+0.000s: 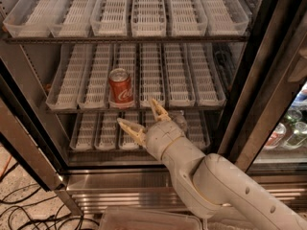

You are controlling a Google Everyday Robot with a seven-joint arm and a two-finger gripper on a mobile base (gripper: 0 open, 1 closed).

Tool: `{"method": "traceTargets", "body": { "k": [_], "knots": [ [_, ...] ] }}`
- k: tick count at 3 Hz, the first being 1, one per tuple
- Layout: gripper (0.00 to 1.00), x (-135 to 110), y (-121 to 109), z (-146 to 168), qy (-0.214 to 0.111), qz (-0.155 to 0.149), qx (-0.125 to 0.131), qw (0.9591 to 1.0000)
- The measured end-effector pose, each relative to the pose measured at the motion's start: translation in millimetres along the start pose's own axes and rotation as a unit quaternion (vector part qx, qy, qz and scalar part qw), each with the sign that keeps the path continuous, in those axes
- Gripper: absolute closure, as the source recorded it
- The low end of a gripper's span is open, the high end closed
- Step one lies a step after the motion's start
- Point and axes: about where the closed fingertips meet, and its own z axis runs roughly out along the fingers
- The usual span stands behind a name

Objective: Pick coke can from middle shelf of fridge

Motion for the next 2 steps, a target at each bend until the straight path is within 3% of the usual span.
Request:
{"method": "traceTargets", "body": {
  "k": [2],
  "knots": [
    [0.35, -2.9, -1.8, 7.4, 0.006, -0.011, -0.001, 0.9999]
  ]
}}
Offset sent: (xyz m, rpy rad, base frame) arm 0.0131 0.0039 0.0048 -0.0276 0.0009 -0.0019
